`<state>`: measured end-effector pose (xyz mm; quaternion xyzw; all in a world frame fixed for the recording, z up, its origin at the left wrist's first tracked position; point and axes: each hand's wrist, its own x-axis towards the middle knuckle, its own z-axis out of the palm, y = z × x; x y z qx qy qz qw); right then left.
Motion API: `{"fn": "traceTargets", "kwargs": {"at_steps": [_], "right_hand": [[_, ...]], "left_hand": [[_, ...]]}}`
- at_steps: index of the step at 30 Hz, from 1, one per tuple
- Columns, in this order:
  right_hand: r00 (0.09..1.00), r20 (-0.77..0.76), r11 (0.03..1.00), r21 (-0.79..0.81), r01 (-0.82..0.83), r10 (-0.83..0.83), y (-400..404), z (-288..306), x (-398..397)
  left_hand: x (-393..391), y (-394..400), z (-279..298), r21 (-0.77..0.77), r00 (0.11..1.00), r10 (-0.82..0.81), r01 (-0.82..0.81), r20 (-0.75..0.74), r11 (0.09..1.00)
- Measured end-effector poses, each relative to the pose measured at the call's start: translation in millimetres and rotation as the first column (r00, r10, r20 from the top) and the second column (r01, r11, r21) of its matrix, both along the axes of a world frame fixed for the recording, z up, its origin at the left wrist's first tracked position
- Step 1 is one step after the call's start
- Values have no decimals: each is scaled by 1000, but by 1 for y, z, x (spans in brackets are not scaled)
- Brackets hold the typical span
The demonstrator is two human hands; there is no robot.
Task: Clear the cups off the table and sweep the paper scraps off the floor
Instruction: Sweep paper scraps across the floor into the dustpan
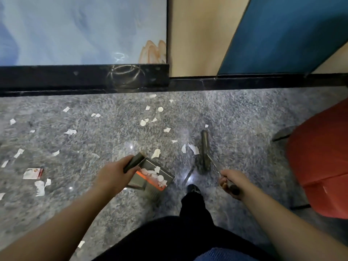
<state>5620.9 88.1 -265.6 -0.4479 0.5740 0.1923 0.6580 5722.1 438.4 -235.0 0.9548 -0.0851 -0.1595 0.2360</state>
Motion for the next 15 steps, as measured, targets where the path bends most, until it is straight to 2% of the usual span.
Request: {"fn": "traceTargets", "kwargs": {"at_steps": [3, 7, 10, 15], "right_hand": [[995, -46, 995, -12, -94, 93, -37, -10, 36], [974, -92, 977, -20, -210, 208, -71, -19, 75], [943, -125, 950, -21, -313, 308, -83, -24, 98], [900, -171, 914, 7, -406, 401, -79, -42, 129]], "left_hand": [[12, -11, -3, 33, 999, 6, -8, 34, 999], [16, -22, -9, 121, 999, 48, -46, -11, 992], [14, -24, -10, 108, 997, 67, -70, 28, 992], [1, -23, -3, 199, 989, 110, -128, 95, 972]]}}
